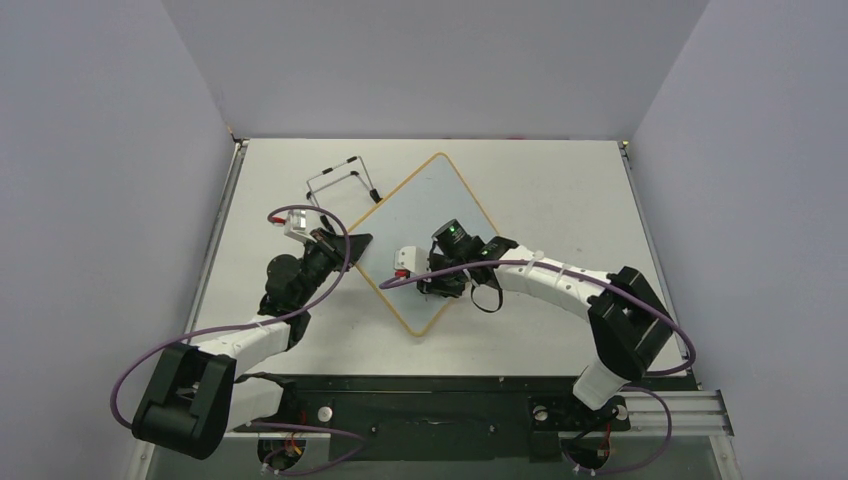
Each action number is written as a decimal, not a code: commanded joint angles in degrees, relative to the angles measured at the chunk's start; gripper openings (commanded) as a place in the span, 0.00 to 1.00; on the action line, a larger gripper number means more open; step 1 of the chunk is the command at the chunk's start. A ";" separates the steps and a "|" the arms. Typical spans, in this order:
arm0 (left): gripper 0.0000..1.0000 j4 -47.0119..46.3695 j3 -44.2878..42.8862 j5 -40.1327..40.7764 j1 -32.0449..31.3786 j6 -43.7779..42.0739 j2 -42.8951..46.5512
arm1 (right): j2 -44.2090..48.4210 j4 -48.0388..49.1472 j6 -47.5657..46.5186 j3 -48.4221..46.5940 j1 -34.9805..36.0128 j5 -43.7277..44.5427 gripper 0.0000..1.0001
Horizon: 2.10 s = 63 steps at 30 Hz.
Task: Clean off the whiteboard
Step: Erase the whiteboard at the center of the board.
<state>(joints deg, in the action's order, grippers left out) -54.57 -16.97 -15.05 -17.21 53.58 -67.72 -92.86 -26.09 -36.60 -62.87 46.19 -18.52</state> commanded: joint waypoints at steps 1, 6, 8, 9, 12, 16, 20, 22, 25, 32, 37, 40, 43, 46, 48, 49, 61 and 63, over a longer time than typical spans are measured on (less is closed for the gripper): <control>0.00 -10.12 -1.83 -0.29 -0.19 4.45 2.98 | -1.74 -5.16 -5.64 -0.76 2.01 -2.69 0.00; 0.00 -9.46 -2.05 -0.01 -0.06 3.76 2.97 | -2.82 -8.95 -10.61 -0.64 7.73 -3.58 0.00; 0.00 -9.24 -2.09 -0.15 -0.02 3.45 3.16 | -3.15 -9.34 -11.02 -0.87 9.42 -2.47 0.00; 0.00 -8.87 -2.10 -0.31 0.05 3.02 3.51 | -3.22 -9.56 -11.07 -1.27 9.85 -1.73 0.00; 0.00 -6.43 -2.10 -0.29 0.14 1.62 4.56 | -2.85 -10.45 -11.31 -1.45 8.57 -0.85 0.00; 0.00 -4.95 -2.06 -0.28 0.28 0.18 5.68 | -2.42 -12.29 -14.19 -0.44 5.06 0.57 0.00; 0.00 -5.04 -2.06 -0.57 0.34 -0.13 5.61 | -1.83 -7.52 -10.68 1.01 3.29 5.96 0.00; 0.00 -5.27 -1.91 -0.78 0.34 -0.22 5.51 | -0.56 -3.79 -8.24 2.23 2.84 7.93 0.00; 0.00 -5.90 -1.58 -0.90 0.34 0.10 5.45 | 0.87 -1.85 -7.81 3.31 4.31 7.30 0.00; 0.00 -6.83 -0.49 0.36 0.27 1.38 6.16 | 2.48 1.88 -6.22 3.40 9.55 5.34 0.00; 0.00 -6.01 0.24 0.92 0.25 1.09 6.88 | 5.38 10.04 2.40 3.74 4.92 7.91 0.00; 0.00 -6.30 0.29 0.86 0.17 0.87 6.54 | 5.65 12.18 3.78 5.13 0.24 8.30 0.00; 0.00 -6.49 0.25 1.02 0.16 0.61 6.46 | 4.51 9.87 0.84 5.72 -2.44 7.39 0.00; 0.00 -6.37 -0.07 0.95 0.16 0.19 6.27 | 3.30 4.21 -3.54 5.70 -3.19 3.94 0.00; 0.00 -6.18 -0.34 0.85 0.16 0.06 6.26 | 2.46 1.49 -6.48 5.41 -2.82 0.48 0.00; 0.00 -6.13 -0.45 0.82 0.16 0.04 6.24 | 2.31 1.00 -6.87 5.24 -1.91 -0.64 0.00; 0.00 -6.63 -0.43 -0.39 0.03 0.21 5.43 | 3.77 13.67 5.47 4.89 1.35 7.65 0.00; 0.00 -6.75 -0.55 -0.60 -0.01 0.25 5.04 | 3.37 13.15 5.63 5.20 -0.09 8.88 0.00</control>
<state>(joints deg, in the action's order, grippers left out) -51.16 -15.20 -14.44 -17.10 51.77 -63.44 -90.76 -18.68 -35.51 -57.52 49.12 -14.35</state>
